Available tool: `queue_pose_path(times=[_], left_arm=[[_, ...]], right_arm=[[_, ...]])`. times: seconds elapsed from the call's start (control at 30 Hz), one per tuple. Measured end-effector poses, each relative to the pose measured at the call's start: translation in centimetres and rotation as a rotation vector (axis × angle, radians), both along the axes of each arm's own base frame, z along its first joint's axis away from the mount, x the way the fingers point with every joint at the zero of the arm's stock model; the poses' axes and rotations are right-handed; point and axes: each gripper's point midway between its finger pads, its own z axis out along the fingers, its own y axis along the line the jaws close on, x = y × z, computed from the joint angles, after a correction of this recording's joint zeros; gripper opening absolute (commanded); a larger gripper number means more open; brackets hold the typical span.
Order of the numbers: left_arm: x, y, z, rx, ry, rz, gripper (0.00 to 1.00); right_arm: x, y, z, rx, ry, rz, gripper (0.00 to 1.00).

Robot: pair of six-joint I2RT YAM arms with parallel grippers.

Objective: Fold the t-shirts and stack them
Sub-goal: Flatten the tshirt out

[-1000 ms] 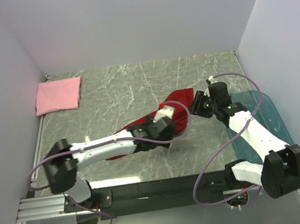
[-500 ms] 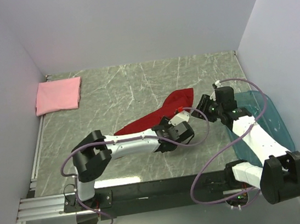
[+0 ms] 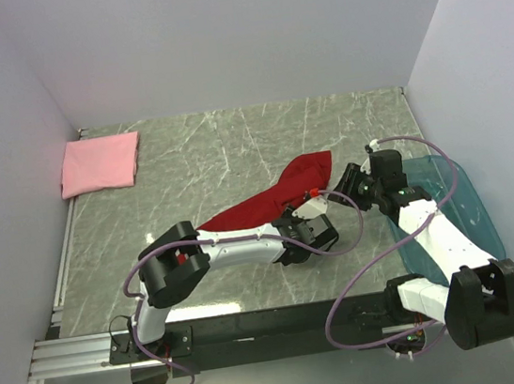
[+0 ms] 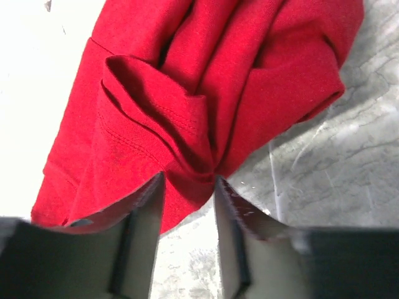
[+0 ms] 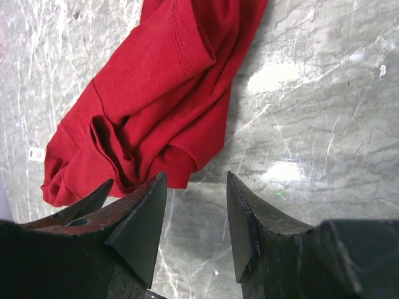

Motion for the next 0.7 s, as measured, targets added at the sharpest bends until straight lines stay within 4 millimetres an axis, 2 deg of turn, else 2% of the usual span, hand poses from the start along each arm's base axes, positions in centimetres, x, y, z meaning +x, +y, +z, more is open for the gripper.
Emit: queue_pose_path(times=[0.03, 0.13, 0.2, 0.37, 0.5, 0.6, 0.7], left_arm=[[0.1, 0.1, 0.1, 0.001, -0.005, 0.004, 0.36], [0.1, 0.2, 0.3, 0.002, -0.012, 0.010, 0.29], [0.1, 0.5, 1.0, -0.001, -0.015, 0.015, 0.19], [-0.2, 1.6, 5.0, -0.077, -0.047, 0.036, 0.01], [-0.1, 3.1, 8.7, -0.163, -0.081, 0.068, 0.01], [0.1, 4.8, 10.1, -0.190, -0.098, 0.103, 0.01], [0.7, 7.7, 11.1, -0.193, -0.119, 0.162, 0.01]], right_arm=[[0.0, 0.0, 0.0, 0.000, 0.000, 0.000, 0.50], [0.0, 0.0, 0.0, 0.000, 0.000, 0.000, 0.50], [0.0, 0.0, 0.0, 0.001, 0.000, 0.000, 0.50], [0.0, 0.2, 0.1, 0.009, -0.001, 0.008, 0.50], [0.1, 0.6, 0.1, 0.029, -0.002, 0.030, 0.50], [0.3, 1.2, -0.6, 0.050, 0.022, 0.052, 0.52], [0.5, 1.6, -1.5, 0.060, 0.061, 0.069, 0.55]])
